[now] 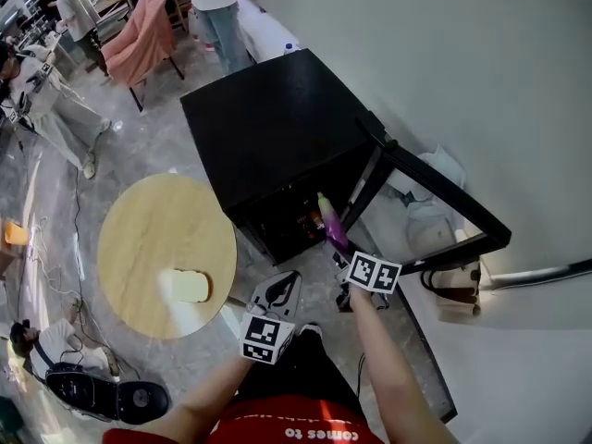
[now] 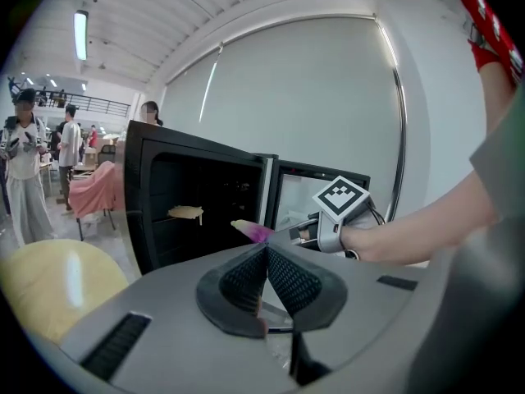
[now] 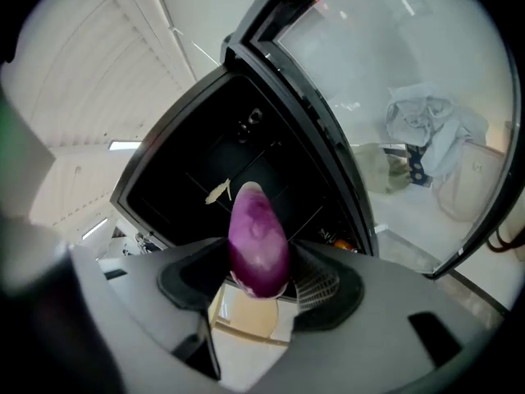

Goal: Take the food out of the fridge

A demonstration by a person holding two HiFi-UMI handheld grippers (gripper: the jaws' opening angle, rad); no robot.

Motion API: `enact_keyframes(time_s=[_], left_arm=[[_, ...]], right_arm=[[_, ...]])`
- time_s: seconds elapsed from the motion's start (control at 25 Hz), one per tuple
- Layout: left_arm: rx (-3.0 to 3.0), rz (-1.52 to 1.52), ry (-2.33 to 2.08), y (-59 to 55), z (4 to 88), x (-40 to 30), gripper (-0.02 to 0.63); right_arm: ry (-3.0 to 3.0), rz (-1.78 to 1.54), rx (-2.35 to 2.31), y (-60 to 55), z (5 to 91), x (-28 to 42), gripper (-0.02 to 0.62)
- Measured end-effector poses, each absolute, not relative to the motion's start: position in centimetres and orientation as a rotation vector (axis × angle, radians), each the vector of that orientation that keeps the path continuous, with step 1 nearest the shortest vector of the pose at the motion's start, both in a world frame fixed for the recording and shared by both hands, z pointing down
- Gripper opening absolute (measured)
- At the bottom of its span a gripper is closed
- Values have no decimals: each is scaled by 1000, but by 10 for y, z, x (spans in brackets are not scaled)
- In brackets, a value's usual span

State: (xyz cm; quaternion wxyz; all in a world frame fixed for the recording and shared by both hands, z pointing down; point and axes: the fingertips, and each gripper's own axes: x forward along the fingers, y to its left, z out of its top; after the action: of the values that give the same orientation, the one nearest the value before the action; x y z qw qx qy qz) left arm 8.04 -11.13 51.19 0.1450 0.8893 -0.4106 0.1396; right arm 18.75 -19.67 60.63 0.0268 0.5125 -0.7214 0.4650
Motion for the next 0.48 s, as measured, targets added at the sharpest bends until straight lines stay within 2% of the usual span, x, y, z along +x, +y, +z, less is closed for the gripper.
enact_keyframes(time_s=[0.48], left_arm=[[2599, 348, -1123, -89, 490, 92, 9]], right_arm=[[-2298, 1347, 1515, -144, 558, 181, 239]])
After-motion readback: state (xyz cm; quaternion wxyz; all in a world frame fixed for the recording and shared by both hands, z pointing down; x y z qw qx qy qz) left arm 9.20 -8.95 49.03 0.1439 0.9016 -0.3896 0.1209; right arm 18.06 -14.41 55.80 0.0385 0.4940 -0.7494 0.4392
